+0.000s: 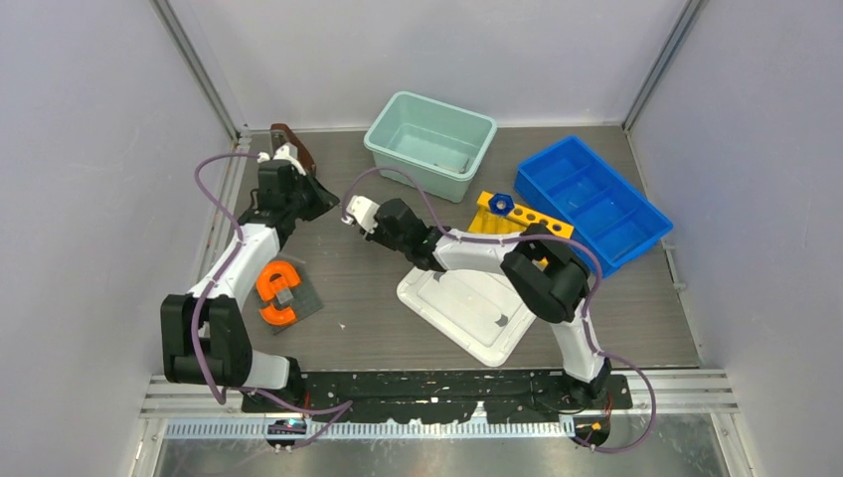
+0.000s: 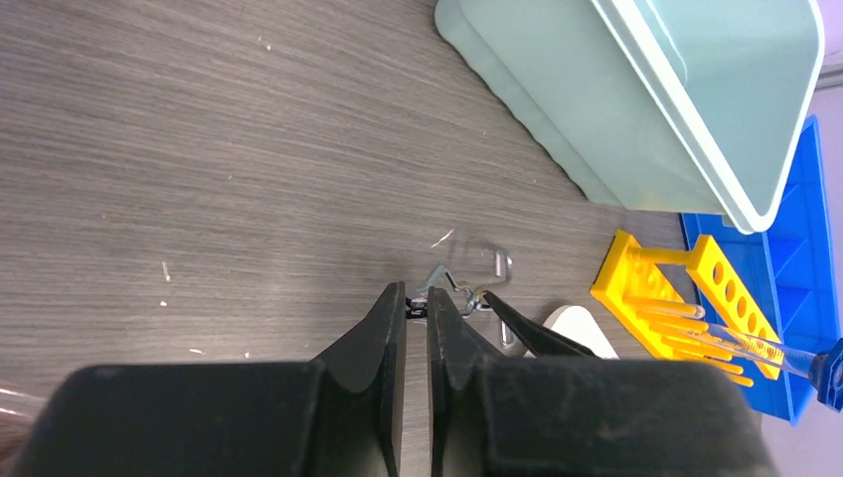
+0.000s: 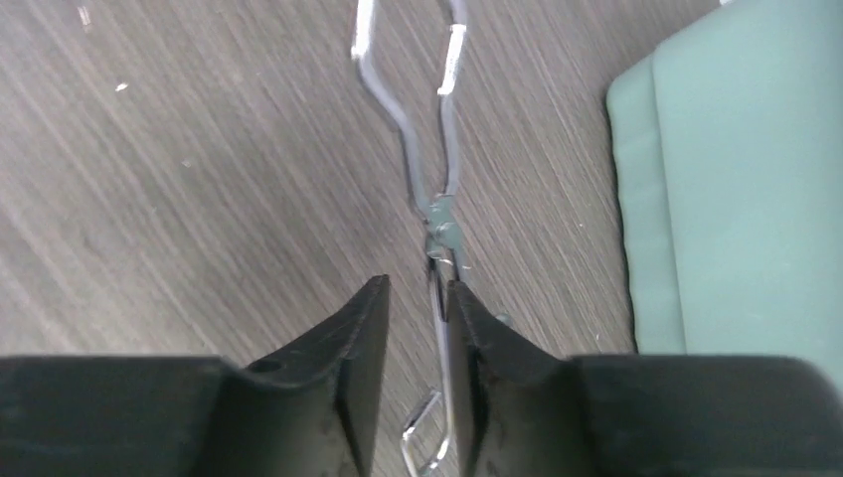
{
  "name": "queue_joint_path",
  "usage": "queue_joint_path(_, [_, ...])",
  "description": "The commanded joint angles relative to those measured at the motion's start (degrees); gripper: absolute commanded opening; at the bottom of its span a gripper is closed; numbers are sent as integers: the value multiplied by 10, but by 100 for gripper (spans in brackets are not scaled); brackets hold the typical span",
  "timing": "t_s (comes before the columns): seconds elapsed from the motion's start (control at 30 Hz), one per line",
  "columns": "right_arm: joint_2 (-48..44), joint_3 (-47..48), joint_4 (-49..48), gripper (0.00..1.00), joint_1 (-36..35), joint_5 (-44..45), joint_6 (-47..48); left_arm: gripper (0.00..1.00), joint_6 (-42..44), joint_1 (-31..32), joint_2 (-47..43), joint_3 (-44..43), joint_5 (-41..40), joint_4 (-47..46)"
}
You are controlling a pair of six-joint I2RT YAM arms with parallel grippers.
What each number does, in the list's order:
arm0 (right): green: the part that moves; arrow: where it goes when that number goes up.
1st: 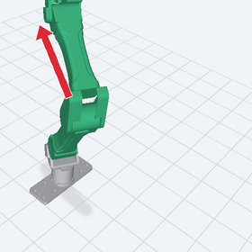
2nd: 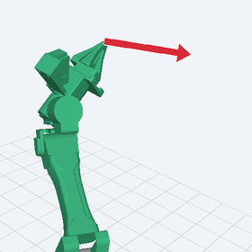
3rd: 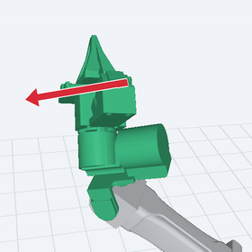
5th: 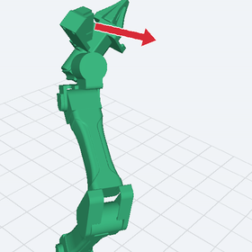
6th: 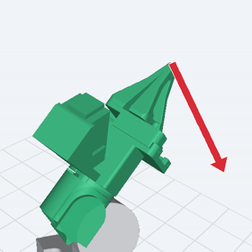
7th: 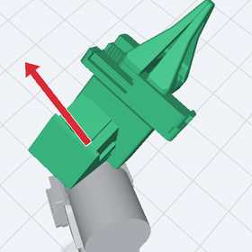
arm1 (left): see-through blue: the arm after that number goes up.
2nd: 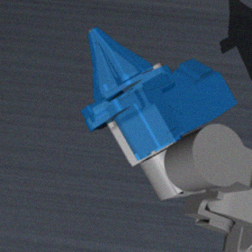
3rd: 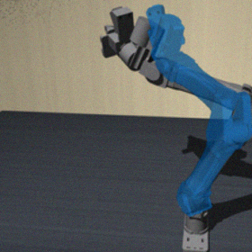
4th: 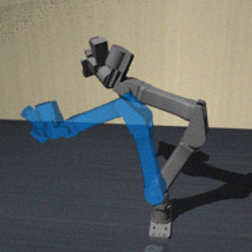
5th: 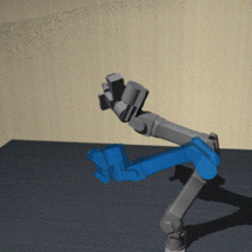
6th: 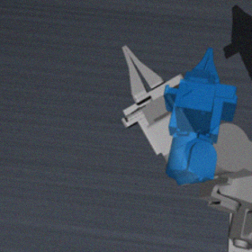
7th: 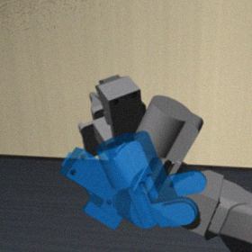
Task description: Organize the chemistry lab equipment
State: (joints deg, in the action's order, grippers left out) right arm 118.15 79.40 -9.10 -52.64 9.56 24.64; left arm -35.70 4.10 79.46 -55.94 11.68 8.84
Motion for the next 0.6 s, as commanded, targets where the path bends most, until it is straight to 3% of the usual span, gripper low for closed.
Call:
queue_joint_path(0.0, [9,14,-106,24,-5,81,67,0,-28,-2,-35,-22,37,5])
queue_joint_path(0.03, [8,7,-126,15,-5,94,73,0,-30,-2,-38,-22,37,7])
queue_joint_path(0.17, [-2,1,-160,2,-5,110,115,0,-36,-2,-45,-27,31,20])
queue_joint_path(0.47, [-8,-15,-198,1,-5,118,186,0,-52,-4,-70,-41,33,43])
queue_joint_path(0.57, [-18,-26,-210,1,-5,124,204,5,-55,-6,-75,-52,35,53])
